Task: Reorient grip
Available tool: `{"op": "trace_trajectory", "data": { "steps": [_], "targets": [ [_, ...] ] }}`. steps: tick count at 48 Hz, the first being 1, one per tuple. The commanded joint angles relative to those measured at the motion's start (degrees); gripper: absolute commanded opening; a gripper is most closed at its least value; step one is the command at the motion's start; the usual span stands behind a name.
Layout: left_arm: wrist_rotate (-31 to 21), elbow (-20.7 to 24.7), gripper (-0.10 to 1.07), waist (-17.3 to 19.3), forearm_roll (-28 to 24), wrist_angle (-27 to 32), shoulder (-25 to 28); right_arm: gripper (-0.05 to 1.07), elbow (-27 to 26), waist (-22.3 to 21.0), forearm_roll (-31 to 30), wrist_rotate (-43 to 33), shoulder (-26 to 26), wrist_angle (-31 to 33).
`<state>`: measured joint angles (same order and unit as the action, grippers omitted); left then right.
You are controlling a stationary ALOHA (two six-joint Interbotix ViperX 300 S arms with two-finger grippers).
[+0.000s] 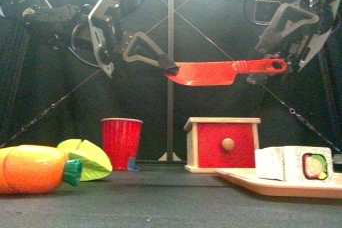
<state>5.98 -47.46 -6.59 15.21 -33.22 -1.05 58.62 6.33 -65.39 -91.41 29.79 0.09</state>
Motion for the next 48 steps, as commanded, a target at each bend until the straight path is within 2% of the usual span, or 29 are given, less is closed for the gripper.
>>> {"op": "trace_trajectory", "data": {
  "steps": [1,8,11,15,19,25,29,34,41,48],
  "targets": [
    [-0.09,0.44,0.3,0.18,0.0,-0.18,-0.44,0.98,-1.85,0.88,2.72,0.0,1.76,-0.18],
    [-0.18,0.09,0.3,0.18,0.0,-0.09,-0.53,0.98,-3.43,1.67,10.55,-0.26,3.69,0.09],
    [-0.18,0.0,0.3,0.26,0.0,0.0,-0.62,0.98,-4.31,1.67,16.26,-0.26,4.66,0.79],
    [-0.18,0.0,0.3,0.18,0.09,0.0,-0.62,0.98,-5.8,1.67,24.96,0.26,6.33,5.1],
    [-0.18,0.0,0.3,0.26,0.0,0.0,-0.62,0.98,-7.29,1.67,27.95,0.53,7.73,13.71],
    [-0.09,0.0,0.3,0.18,0.09,0.0,-0.7,0.98,-11.16,2.64,30.85,1.76,9.4,32.7],
    [-0.09,0.09,0.3,0.18,0.0,0.0,-0.7,0.98,-15.12,3.08,33.66,6.06,10.11,43.51],
    [-0.09,0.26,0.3,0.35,-0.09,0.0,-0.62,0.98,-19.07,2.2,39.02,14.33,10.46,50.98],
    [0.0,0.53,0.3,0.7,-0.09,0.0,-0.35,0.98,-21.53,-5.27,50.63,26.98,9.58,52.29],
    [0.0,0.62,0.3,0.88,-0.18,0.0,-0.26,0.98,-19.86,-17.84,63.02,41.48,8.7,52.38]
  ]
}}
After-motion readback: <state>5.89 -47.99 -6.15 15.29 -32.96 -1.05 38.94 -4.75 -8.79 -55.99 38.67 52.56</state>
